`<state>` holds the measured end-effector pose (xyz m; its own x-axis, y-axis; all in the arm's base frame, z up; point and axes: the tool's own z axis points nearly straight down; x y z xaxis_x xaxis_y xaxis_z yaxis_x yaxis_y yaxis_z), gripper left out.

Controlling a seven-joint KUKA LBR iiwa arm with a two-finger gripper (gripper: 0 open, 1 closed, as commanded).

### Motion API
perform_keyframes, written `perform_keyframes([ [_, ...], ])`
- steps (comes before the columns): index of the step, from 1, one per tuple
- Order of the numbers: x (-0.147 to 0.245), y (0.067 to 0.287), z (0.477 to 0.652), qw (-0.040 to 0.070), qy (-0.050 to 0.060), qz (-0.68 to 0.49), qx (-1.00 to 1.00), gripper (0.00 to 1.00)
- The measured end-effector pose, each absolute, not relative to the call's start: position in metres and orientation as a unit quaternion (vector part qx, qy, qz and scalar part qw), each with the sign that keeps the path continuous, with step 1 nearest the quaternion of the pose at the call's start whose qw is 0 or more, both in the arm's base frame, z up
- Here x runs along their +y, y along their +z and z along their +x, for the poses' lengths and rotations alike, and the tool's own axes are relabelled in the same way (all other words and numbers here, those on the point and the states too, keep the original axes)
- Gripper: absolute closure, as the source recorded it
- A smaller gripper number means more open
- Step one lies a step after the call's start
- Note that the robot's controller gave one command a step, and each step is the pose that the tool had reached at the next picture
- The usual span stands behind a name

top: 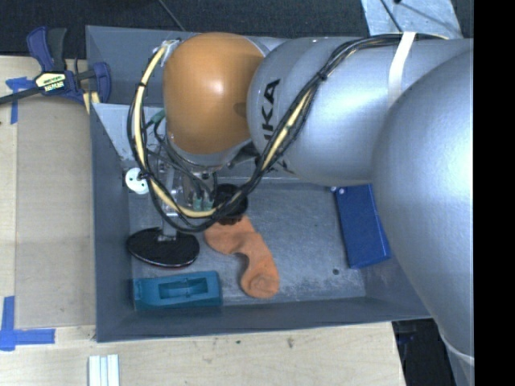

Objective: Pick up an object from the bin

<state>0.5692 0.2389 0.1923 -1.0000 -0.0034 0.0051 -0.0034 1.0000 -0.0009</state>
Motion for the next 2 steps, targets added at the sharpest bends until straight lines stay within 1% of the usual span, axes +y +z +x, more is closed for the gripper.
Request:
perform_keyframes([
  [1,0.238,0.198,0.571,-0.001,-0.001,0.000,-1.000,0.00],
  [2,0.230,0.121,0.556,-0.003,-0.001,-0.006,-1.000,0.00],
])
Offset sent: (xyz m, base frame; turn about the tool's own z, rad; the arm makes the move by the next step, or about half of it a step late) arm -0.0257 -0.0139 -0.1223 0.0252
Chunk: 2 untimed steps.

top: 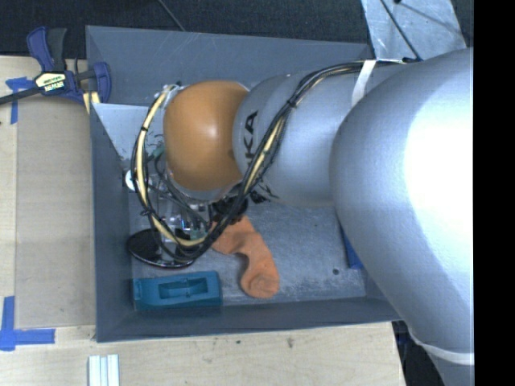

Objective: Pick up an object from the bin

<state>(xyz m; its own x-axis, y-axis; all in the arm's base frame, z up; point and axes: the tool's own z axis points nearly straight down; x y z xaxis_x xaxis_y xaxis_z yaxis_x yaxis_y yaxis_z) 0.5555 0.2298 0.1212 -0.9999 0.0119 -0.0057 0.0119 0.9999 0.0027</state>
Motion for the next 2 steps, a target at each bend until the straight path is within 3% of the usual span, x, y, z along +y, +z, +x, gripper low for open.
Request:
perform_keyframes([
  [1,0.229,0.088,0.547,-0.002,0.000,0.014,1.000,0.00],
  [2,0.231,0.104,0.548,0.002,0.001,0.077,0.997,0.00],
])
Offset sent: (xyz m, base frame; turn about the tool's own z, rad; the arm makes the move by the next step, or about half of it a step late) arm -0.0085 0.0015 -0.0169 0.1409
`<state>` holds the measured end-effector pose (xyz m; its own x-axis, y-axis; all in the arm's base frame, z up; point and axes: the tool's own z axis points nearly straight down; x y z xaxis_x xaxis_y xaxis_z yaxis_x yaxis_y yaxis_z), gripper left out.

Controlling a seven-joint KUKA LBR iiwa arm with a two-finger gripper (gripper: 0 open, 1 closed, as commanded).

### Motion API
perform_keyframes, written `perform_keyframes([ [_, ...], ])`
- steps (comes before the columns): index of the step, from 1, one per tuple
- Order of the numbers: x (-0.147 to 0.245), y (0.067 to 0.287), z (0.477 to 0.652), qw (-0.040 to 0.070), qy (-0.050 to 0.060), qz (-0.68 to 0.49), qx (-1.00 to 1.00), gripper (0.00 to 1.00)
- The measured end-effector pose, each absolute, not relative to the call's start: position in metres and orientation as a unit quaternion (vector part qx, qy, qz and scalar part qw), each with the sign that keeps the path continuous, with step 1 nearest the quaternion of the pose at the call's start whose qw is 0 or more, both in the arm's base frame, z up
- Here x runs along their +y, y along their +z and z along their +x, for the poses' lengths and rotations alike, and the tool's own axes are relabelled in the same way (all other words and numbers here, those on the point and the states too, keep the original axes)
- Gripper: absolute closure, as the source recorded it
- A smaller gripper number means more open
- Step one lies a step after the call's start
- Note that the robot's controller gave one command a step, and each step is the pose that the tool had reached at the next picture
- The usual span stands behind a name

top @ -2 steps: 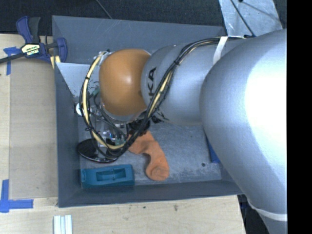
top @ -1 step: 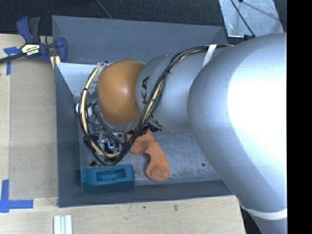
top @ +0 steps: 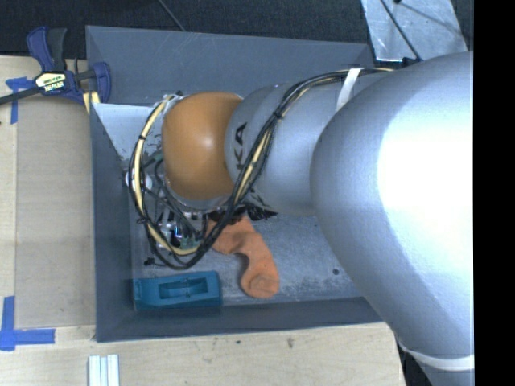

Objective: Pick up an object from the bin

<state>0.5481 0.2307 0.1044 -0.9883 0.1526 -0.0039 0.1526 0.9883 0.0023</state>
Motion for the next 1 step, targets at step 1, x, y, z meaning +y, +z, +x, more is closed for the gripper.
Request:
perform_keyframes([
  [1,0.1946,0.0726,0.5744,0.001,0.000,0.015,1.000,0.00],
])
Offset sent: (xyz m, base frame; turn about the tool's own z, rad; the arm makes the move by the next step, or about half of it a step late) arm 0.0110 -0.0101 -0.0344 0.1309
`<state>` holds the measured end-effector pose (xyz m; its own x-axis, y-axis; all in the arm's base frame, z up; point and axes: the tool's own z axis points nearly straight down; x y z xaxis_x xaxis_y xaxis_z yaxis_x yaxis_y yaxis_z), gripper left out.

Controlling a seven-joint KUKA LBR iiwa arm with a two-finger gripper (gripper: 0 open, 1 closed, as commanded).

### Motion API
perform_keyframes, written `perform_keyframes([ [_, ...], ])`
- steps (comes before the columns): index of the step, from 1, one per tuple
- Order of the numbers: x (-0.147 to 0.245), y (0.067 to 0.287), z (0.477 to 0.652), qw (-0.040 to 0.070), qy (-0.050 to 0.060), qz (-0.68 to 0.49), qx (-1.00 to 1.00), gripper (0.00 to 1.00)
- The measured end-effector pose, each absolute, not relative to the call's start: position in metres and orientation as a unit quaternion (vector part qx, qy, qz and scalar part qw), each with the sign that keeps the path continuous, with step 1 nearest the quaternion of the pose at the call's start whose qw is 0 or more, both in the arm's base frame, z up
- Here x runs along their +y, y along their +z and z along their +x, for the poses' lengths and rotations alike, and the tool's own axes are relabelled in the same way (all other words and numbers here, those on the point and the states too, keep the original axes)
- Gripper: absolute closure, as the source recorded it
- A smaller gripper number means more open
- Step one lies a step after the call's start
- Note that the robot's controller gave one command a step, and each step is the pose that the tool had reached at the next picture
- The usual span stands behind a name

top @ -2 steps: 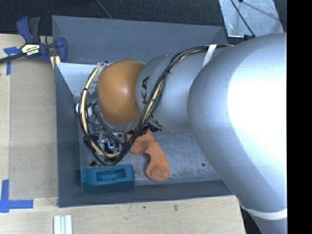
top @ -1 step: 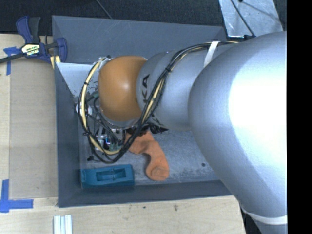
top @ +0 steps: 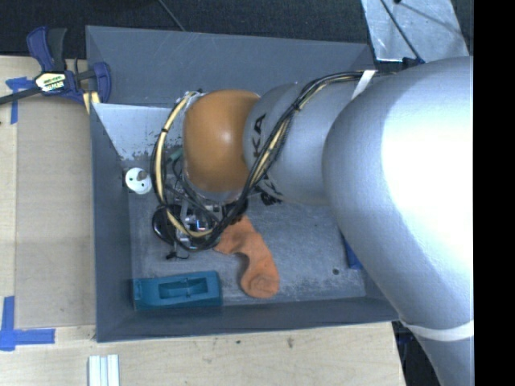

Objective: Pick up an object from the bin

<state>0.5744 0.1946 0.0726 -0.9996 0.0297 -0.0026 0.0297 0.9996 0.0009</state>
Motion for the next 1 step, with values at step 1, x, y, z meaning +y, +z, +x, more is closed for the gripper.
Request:
perform_keyframes([
  [1,0.2204,0.0694,0.5589,-0.001,-0.001,0.141,0.990,1.00],
])
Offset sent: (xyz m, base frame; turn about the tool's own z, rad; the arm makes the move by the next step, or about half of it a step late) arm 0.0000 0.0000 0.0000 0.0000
